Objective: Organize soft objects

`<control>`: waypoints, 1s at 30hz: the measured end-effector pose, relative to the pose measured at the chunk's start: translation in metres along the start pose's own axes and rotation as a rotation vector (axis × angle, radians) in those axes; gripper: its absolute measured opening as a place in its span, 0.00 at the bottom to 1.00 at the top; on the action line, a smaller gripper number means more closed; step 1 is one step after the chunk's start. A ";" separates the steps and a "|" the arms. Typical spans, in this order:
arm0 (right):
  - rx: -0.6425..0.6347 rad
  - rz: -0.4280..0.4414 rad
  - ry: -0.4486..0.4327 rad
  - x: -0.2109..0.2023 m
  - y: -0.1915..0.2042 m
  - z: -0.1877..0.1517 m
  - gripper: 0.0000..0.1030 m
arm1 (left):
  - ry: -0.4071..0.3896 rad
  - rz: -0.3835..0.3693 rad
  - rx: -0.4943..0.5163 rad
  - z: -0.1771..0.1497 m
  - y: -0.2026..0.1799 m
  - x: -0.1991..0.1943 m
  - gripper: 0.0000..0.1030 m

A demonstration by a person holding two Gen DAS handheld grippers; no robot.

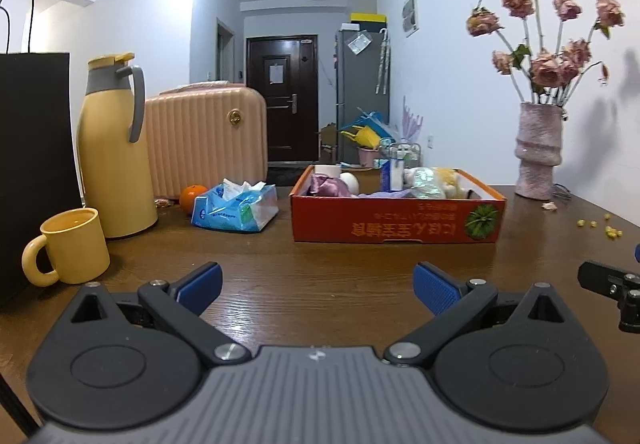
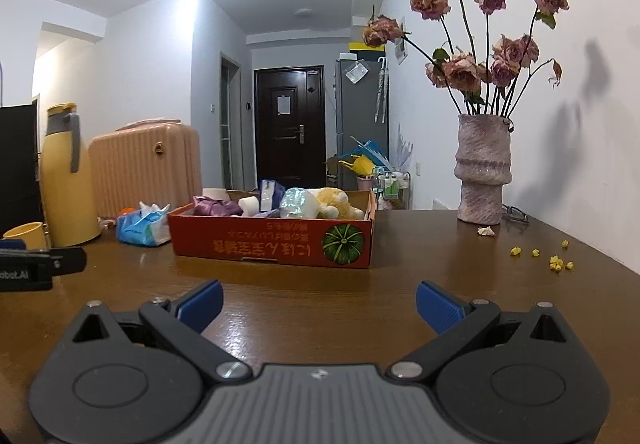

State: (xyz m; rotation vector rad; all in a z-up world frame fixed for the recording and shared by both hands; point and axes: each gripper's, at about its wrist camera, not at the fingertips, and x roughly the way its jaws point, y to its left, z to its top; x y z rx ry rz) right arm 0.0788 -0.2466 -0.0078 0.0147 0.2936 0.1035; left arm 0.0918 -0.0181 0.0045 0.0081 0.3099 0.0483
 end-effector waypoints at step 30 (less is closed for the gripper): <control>-0.014 0.030 -0.081 -0.066 0.000 0.016 1.00 | -0.089 -0.054 0.046 -0.001 -0.027 -0.066 1.00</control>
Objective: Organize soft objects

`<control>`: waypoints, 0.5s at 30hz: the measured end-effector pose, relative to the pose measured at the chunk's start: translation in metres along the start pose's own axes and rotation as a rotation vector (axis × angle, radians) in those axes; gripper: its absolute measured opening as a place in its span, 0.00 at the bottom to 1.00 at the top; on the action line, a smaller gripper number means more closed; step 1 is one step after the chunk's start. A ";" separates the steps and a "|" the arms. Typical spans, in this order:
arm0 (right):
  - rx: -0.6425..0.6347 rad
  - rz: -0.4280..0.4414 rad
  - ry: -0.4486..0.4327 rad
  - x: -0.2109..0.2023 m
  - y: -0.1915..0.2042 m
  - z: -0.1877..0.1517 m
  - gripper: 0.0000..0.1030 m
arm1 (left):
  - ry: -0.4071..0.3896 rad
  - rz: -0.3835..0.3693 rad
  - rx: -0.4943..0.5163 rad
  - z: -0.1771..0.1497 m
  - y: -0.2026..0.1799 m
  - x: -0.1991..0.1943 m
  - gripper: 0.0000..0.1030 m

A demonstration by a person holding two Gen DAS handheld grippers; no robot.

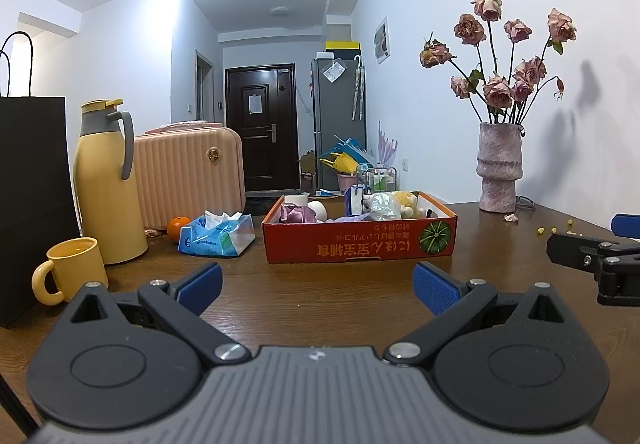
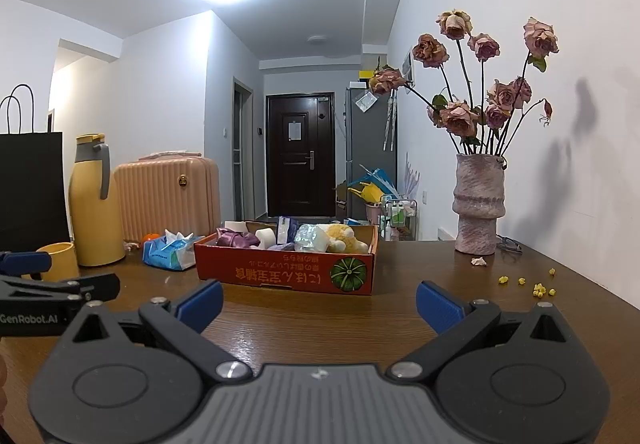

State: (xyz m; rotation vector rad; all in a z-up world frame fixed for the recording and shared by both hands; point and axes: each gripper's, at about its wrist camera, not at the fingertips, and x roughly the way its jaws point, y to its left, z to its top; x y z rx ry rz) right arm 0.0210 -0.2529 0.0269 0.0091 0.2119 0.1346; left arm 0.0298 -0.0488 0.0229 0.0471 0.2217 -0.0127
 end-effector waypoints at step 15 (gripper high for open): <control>-0.001 0.000 0.000 0.000 0.000 0.000 1.00 | -0.002 -0.002 0.003 0.000 0.000 0.000 1.00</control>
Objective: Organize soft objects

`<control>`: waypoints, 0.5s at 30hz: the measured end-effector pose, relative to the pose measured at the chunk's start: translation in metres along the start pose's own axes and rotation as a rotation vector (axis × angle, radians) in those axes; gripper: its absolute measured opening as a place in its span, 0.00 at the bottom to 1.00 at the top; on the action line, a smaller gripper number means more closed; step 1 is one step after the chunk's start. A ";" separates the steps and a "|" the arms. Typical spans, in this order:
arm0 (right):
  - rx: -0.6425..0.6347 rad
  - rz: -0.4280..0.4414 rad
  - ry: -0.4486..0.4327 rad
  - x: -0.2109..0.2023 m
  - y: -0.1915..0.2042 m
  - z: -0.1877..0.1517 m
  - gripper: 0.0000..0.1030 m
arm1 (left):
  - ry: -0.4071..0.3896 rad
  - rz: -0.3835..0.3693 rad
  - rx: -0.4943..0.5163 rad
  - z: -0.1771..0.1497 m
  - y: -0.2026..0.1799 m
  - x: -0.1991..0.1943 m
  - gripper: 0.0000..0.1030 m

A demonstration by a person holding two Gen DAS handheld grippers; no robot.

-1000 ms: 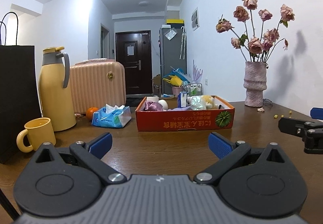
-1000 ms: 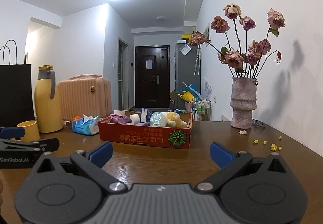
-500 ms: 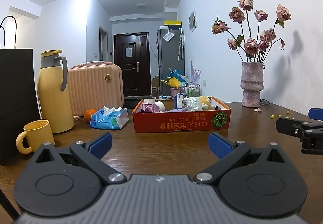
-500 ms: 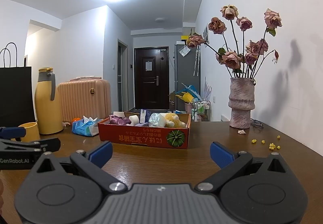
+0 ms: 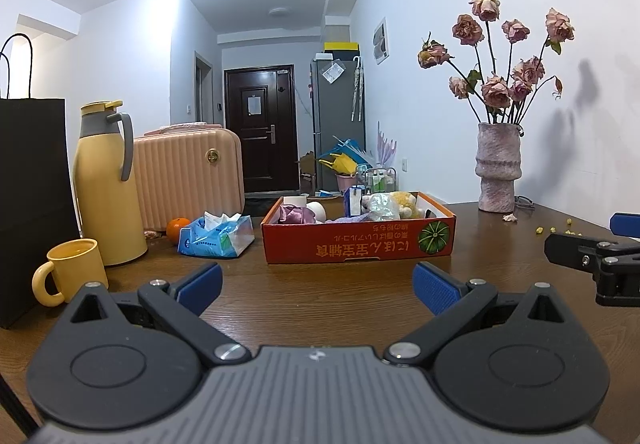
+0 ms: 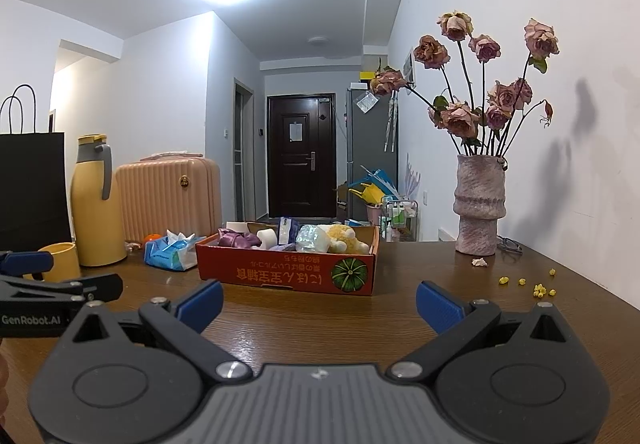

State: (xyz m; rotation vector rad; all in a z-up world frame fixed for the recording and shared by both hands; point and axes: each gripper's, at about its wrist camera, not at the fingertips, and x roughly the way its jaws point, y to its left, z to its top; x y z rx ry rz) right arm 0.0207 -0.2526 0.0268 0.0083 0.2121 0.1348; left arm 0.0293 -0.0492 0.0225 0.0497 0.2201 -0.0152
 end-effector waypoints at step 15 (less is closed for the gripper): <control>-0.006 0.003 0.002 -0.001 0.004 -0.001 1.00 | -0.002 -0.002 0.003 -0.001 0.000 -0.001 1.00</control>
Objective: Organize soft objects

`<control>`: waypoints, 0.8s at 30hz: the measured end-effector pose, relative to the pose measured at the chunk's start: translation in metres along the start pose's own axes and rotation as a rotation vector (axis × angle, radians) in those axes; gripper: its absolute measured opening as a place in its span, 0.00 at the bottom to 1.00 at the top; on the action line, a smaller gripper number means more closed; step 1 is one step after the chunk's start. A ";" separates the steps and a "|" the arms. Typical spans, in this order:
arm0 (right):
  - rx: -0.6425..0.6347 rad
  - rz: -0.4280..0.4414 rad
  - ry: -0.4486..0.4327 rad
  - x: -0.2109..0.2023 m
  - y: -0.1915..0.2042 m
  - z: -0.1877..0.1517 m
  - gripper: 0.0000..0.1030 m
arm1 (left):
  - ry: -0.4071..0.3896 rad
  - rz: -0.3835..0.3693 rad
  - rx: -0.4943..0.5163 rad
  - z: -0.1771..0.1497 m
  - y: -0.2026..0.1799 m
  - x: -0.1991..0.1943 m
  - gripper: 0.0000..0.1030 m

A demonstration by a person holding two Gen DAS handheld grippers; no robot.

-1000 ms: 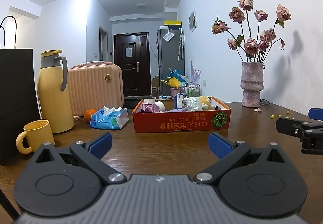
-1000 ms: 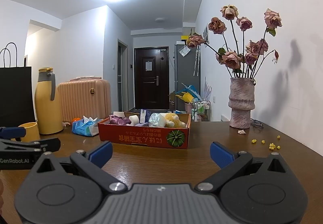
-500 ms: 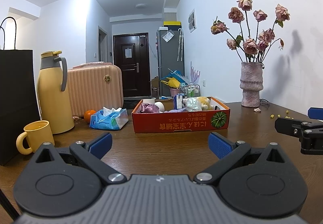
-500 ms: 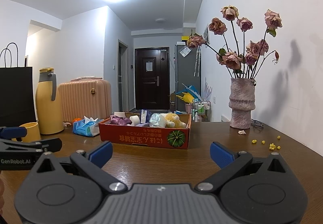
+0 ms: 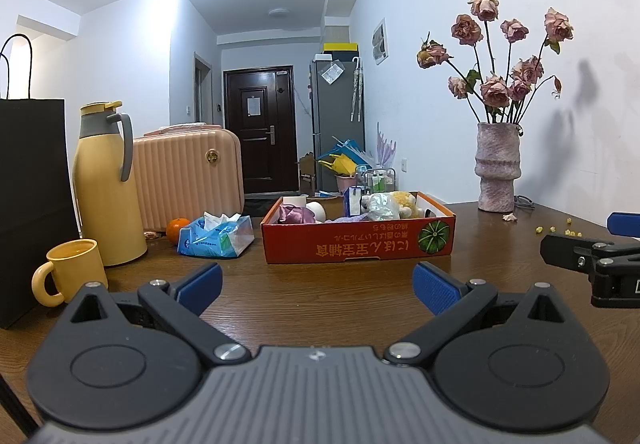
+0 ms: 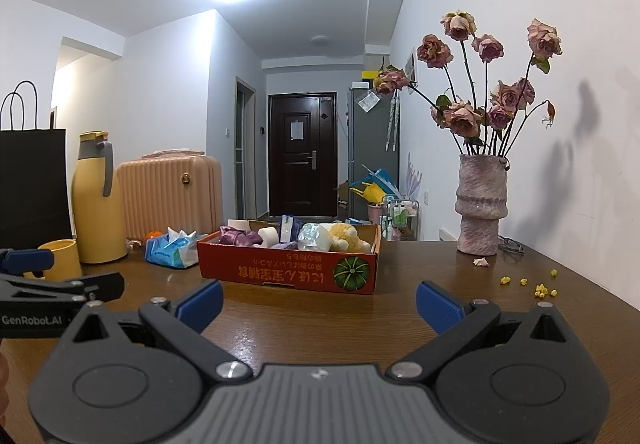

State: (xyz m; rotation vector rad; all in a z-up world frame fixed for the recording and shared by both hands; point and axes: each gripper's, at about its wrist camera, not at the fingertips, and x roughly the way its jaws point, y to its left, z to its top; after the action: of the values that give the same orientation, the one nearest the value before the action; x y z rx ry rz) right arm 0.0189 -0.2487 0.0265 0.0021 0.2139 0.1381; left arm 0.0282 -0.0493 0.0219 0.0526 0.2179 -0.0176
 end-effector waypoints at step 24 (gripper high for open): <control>-0.001 0.000 0.001 0.001 0.001 -0.001 1.00 | -0.008 -0.009 -0.001 -0.001 0.001 -0.002 1.00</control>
State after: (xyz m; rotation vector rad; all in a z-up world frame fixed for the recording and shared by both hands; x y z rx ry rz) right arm 0.0193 -0.2473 0.0256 0.0007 0.2145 0.1380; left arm 0.0255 -0.0486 0.0212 0.0503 0.2103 -0.0269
